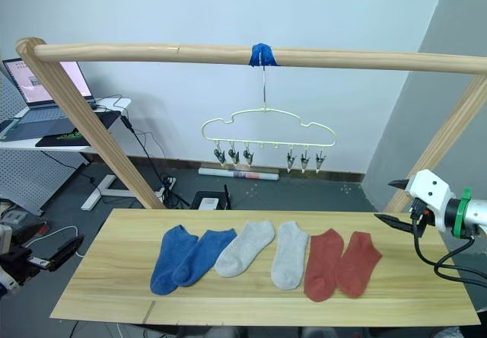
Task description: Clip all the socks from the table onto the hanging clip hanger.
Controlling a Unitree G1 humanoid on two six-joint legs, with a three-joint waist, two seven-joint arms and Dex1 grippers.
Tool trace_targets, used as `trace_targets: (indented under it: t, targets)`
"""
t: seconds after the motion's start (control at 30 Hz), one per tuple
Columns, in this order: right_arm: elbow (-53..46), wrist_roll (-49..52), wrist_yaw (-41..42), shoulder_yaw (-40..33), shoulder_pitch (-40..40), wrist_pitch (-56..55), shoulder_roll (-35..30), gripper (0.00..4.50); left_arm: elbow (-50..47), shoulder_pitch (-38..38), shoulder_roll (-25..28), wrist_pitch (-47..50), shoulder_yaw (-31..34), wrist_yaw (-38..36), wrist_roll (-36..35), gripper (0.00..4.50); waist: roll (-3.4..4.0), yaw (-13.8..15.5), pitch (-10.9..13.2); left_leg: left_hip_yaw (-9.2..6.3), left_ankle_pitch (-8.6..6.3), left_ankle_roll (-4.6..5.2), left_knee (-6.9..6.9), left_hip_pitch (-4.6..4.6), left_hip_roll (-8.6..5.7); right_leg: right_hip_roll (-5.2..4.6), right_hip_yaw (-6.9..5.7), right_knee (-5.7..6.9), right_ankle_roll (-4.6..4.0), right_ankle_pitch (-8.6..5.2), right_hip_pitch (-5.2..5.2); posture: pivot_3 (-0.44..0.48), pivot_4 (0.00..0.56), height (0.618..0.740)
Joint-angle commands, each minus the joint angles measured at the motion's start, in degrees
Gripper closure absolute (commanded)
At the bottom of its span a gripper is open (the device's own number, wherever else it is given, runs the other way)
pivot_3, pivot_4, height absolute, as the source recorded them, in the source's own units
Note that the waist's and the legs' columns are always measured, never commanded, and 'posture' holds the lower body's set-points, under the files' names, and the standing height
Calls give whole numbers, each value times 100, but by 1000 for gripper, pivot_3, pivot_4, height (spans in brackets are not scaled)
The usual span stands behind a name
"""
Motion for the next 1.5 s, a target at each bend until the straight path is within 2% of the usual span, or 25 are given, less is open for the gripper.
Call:
trace_targets:
  t: [0.03, 0.3, 0.43, 0.5, 0.63, 0.83, 0.87, 1.1, 1.2, 1.4, 1.5]
  targets:
    - [-185, 61, -36, -216, 49, -47, -9, 38, -252, -142, 12, -5, 9, 183, 42, 0, -1, -1, 0, 0, 0, 0, 0, 0, 0, 0, 0, 0, 0, 0, 0, -77, 36, 740]
    - [-728, 281, -240, -329, 82, 202, 143, 38, -719, -304, -160, 259, -156, 584, 79, 0, -1, -48, 6, 4, 0, 0, 0, 2, 1, 1, 6, 1, 3, 1, 0, -99, 55, 740]
    - [-1414, 528, -390, -333, 114, 682, 249, 38, -1214, -579, -517, 546, -475, 1006, 47, 0, -8, -67, 16, 8, 0, 1, 0, 2, 0, 1, 15, 1, 12, 7, 0, -121, 74, 740]
    - [-1981, 779, -507, -347, 113, 1079, 322, 38, -1609, -784, -787, 763, -728, 1222, -75, 0, -15, -70, 52, 8, 0, 0, 0, 4, 1, 3, 17, 0, 23, 13, 1, -145, 93, 740]
    - [-3201, 1470, -973, -208, -168, 2079, 557, 38, -2156, -1375, -1387, 860, -1423, 1738, 119, 0, -26, -80, 104, 19, 0, 1, 5, 3, 4, 7, 45, -1, 27, 15, 0, -182, 118, 740]
    - [-4167, 2133, -1493, 109, -474, 2944, 914, 38, -2053, -2202, -1893, 500, -2073, 1981, 315, 0, -62, -166, 214, 33, -1, 0, 9, -6, 11, 31, 63, -11, 33, 23, -12, -219, 141, 740]
    - [-4258, 2220, -1505, 145, -477, 3030, 925, 38, -2017, -2304, -1966, 400, -2150, 2007, 359, 0, -64, -184, 227, 39, -3, 0, 9, -12, 13, 32, 68, -11, 55, 37, -21, -226, 144, 740]
    - [-4244, 2225, -1483, 169, -443, 3000, 951, 38, -1732, -2693, -2399, 146, -2441, 2140, 400, 0, -72, -321, 323, 84, -9, 5, 4, -32, 28, 50, 104, -12, 43, 55, -65, -269, 162, 740]
    - [-4258, 2272, -1499, 125, -424, 3038, 946, 0, -1658, -2714, -2546, 133, -2441, 2145, 318, 560, -77, -380, 378, 87, -9, 5, 5, -35, 42, 69, 112, -13, 47, 54, -73, -280, 171, 740]
    - [-4347, 2360, -1538, 96, -389, 3109, 905, 0, -1293, -2837, -2761, 56, -2561, 2308, 465, 2397, -84, -478, 448, 85, -9, 5, 3, -35, 51, 82, 114, -9, 47, 54, -78, -297, 185, 740]
    - [-4423, 2468, -1577, 113, -502, 3214, 898, 0, -1139, -2964, -2850, -16, -2585, 2456, 552, 2397, -99, -501, 496, 87, -9, 5, 4, -37, 51, 82, 116, -10, 52, 60, -80, -305, 191, 740]
